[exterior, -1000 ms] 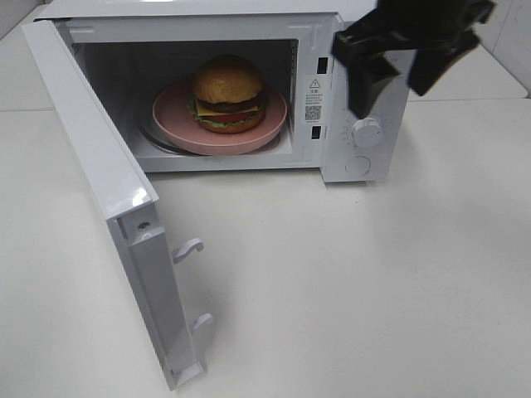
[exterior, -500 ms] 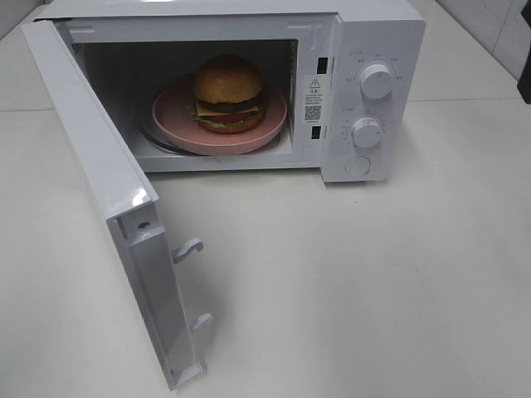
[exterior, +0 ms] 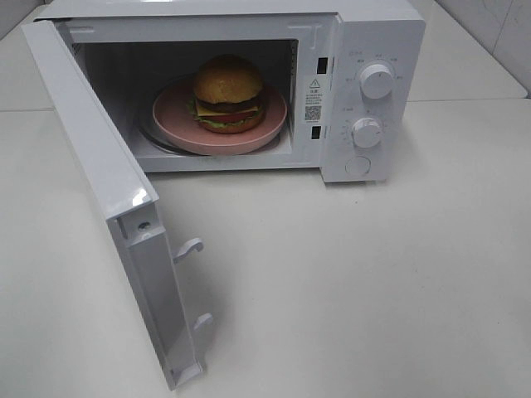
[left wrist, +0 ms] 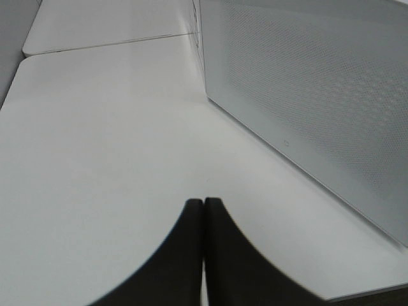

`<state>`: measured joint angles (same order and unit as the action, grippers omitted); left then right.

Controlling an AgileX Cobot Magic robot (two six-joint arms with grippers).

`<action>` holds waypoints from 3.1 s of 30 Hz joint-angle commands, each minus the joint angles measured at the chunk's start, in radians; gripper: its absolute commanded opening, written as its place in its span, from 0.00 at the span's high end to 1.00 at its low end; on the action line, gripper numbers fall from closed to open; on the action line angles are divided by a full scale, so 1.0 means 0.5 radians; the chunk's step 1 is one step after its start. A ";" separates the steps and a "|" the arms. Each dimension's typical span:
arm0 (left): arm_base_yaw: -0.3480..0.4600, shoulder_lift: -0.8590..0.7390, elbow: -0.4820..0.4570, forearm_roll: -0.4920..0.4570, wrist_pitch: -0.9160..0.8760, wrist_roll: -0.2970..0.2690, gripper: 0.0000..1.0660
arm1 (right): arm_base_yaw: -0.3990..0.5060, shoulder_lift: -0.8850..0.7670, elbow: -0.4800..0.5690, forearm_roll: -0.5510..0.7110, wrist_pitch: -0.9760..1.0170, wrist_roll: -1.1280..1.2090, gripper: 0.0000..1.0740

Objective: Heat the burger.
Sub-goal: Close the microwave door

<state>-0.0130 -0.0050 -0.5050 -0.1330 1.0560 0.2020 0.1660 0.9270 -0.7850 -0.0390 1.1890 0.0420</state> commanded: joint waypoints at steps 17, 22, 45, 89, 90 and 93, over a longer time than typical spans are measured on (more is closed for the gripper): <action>-0.010 -0.038 0.002 -0.016 -0.020 -0.004 1.00 | -0.006 -0.902 0.534 0.010 -0.312 -0.044 0.31; -0.010 -0.038 0.002 -0.016 -0.020 -0.004 1.00 | -0.006 -1.256 0.544 0.010 -0.346 -0.050 0.31; -0.010 -0.032 0.002 -0.058 -0.020 -0.004 1.00 | -0.006 -1.908 0.574 0.100 -0.378 -0.144 0.31; -0.010 1.778 0.146 -1.644 -1.426 1.398 1.00 | -0.006 -1.908 0.574 0.100 -0.378 -0.142 0.31; -0.010 1.856 0.146 -1.808 -1.426 1.596 1.00 | -0.006 -1.908 0.574 0.100 -0.378 -0.142 0.31; -0.010 1.898 0.146 -1.894 -1.426 1.678 1.00 | -0.006 -1.908 0.574 0.100 -0.378 -0.142 0.31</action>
<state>-0.0130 0.9370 -0.4330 -1.0340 0.3630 1.0040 0.1660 -0.0040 -0.5010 0.0000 1.0170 -0.0140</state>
